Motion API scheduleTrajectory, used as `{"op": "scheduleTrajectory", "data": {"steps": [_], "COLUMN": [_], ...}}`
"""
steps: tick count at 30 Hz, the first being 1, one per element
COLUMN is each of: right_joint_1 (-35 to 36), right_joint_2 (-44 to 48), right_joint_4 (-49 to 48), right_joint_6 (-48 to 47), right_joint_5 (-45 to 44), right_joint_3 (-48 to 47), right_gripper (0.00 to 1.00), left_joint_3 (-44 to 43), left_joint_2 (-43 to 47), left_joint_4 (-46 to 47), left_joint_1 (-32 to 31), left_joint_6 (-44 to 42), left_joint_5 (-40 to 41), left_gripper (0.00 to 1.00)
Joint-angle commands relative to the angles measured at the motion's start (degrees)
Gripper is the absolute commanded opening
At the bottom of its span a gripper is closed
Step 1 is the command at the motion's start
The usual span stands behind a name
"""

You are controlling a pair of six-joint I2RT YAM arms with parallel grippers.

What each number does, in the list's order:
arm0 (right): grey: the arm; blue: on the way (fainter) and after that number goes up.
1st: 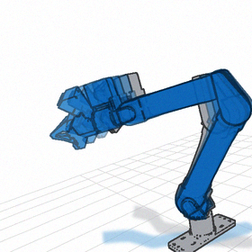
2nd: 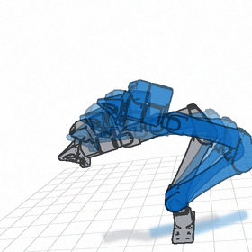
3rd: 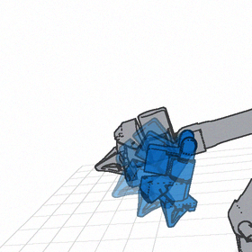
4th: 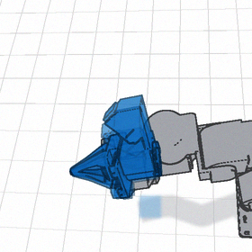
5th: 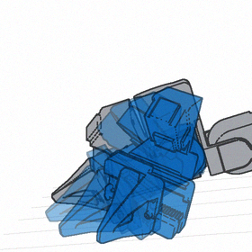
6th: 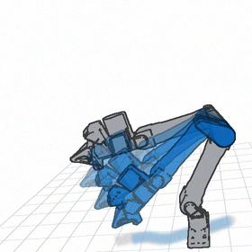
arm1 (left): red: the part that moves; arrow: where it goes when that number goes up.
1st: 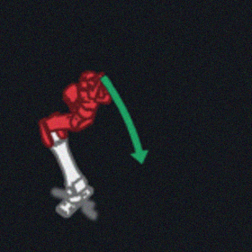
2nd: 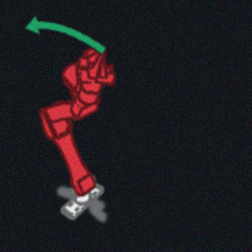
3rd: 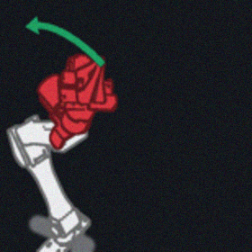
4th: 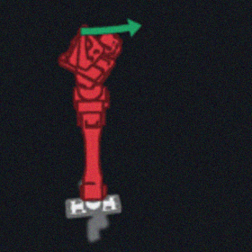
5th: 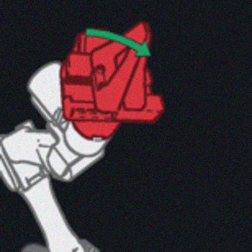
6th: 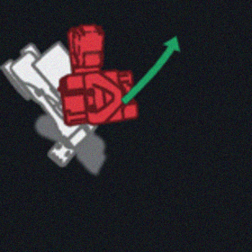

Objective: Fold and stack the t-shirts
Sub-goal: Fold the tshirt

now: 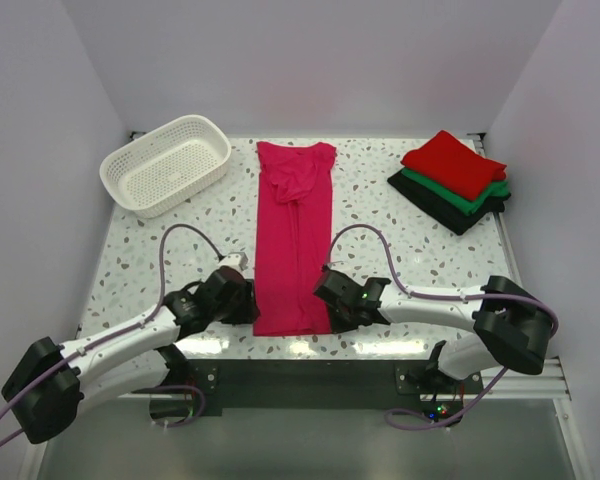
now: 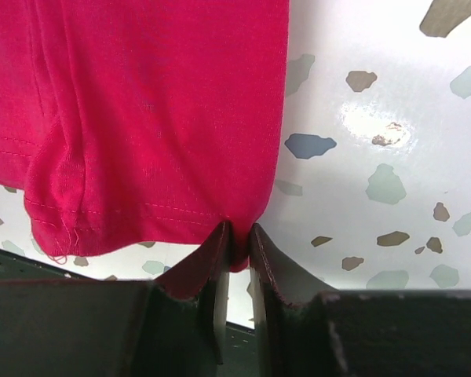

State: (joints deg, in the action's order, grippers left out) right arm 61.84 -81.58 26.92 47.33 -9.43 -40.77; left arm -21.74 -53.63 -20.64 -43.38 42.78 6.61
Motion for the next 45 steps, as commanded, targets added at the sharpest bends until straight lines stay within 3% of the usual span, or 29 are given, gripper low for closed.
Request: {"op": "scheduleTrajectory", "data": {"steps": [1,13,24,27,31,36,37,40,41,45], "right_joint_1": [0.03,-0.06,-0.14,-0.14,-0.14,-0.15,-0.14,-0.23,-0.32,-1.46], "right_joint_2": [-0.33,-0.77,-0.16,-0.16,0.11,0.11,0.11,0.54,0.89,1.95], "right_joint_4": [0.07,-0.37,-0.99,-0.81,-0.55,-0.29,-0.02,0.59,0.77,1.29], "right_joint_6": [0.39,-1.36,-1.01,-0.75,-0.49,-0.22,-0.31,-0.4,-0.66,-1.54], "right_joint_5": [0.2,0.2,-0.06,-0.24,-0.41,-0.59,-1.02,-2.08,-2.17,-3.31], "right_joint_3": [0.87,1.31,2.28,2.37,2.37,2.1,2.02,1.58,1.14,-0.09], "right_gripper": [0.18,0.18,0.18,0.18,0.18,0.17,0.16,0.08,0.0,0.0], "left_joint_3": [-1.99,-2.35,0.2,0.47,0.29,-0.15,-0.15,0.11,0.12,0.55], "left_joint_2": [-0.51,-1.48,-6.22,-7.19,-7.2,-5.35,-4.57,-3.86,-3.77,-2.54], "left_joint_4": [-4.92,-8.1,-1.33,-0.8,-1.41,-3.44,-3.7,-3.18,-2.3,2.79], "left_joint_1": [-3.02,-9.1,-9.1,-9.18,-9.1,-9.1,-9.1,-9.1,-9.1,-9.1], "left_joint_6": [3.7,7.31,5.91,5.82,5.64,5.64,5.64,5.82,5.82,6.17], "left_joint_5": [0.85,1.47,-0.46,-0.55,-0.55,-0.02,0.15,0.51,0.51,3.14], "left_gripper": [0.56,0.47,0.44,0.34,0.13,0.06,0.0,0.0,0.0,0.0]}}
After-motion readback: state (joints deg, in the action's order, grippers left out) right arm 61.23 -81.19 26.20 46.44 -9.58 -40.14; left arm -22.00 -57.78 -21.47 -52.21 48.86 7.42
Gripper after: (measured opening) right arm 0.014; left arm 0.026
